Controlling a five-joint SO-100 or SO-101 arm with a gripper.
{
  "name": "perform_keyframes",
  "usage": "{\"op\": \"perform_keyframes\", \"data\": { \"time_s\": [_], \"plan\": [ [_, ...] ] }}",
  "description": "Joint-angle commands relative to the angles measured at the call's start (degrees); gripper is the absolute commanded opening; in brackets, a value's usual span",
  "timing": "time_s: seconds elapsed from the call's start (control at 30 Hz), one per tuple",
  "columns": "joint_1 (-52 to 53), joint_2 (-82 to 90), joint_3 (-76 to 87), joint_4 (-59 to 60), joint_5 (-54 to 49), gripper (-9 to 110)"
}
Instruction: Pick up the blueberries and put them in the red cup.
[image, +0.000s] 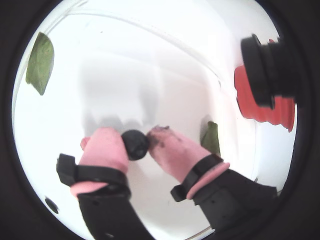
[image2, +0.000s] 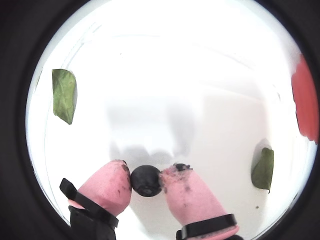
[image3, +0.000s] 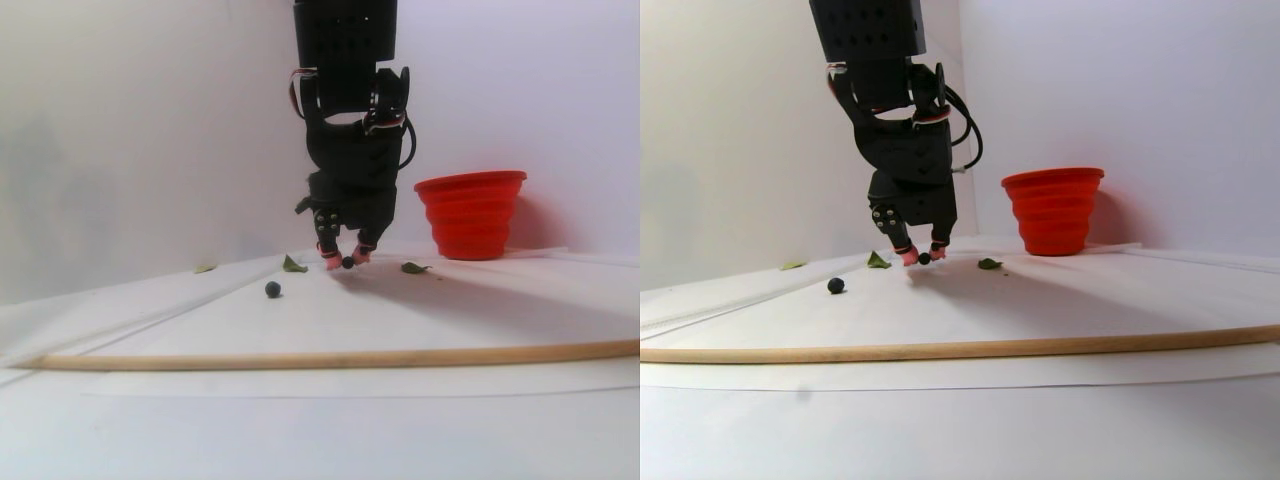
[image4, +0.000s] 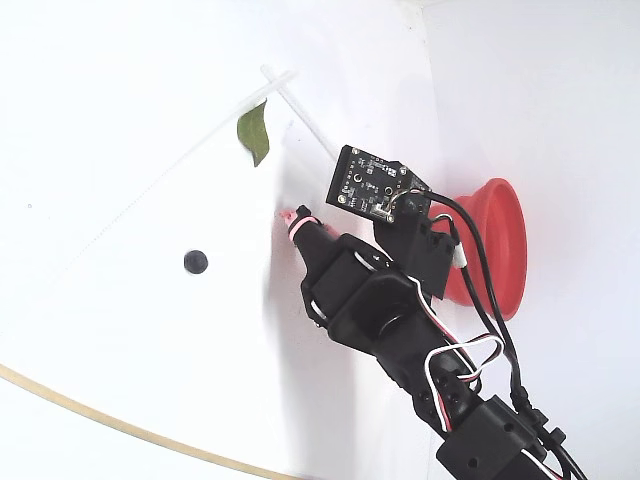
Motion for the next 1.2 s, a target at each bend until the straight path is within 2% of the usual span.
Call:
{"op": "perform_keyframes", "data": {
  "time_s": [0.0,1.17],
  "plan": [
    [0.4,9.6,0.0,-0.6,-0.6,10],
    [5.4,26.3,7.1,3.4,-1.4,10]
  ]
}}
